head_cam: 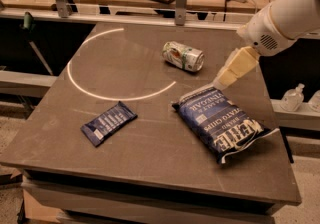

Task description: Move 7up can near rxbar blueberry

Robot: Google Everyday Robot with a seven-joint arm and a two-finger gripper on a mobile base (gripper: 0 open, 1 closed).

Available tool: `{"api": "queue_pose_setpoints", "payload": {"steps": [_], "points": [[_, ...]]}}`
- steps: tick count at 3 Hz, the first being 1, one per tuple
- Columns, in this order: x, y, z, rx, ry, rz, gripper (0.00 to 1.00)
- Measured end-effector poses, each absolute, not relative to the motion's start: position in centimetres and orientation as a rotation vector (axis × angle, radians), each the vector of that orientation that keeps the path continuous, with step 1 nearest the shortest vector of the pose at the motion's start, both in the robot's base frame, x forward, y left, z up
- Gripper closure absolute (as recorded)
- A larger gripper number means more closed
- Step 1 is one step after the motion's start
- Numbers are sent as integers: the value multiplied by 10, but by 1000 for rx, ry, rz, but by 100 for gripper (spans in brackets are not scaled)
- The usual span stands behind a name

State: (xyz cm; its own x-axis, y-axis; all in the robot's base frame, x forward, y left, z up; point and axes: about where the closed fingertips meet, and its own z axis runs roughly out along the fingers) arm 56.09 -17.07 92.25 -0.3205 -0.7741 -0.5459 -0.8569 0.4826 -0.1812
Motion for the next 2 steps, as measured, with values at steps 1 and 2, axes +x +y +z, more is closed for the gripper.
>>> {"api": "queue_pose_setpoints", "payload": {"steps": [1,2], "points": [[591,-160,900,-1324,2171,227,0],[621,-145,883,-1343,2186,255,0]]}}
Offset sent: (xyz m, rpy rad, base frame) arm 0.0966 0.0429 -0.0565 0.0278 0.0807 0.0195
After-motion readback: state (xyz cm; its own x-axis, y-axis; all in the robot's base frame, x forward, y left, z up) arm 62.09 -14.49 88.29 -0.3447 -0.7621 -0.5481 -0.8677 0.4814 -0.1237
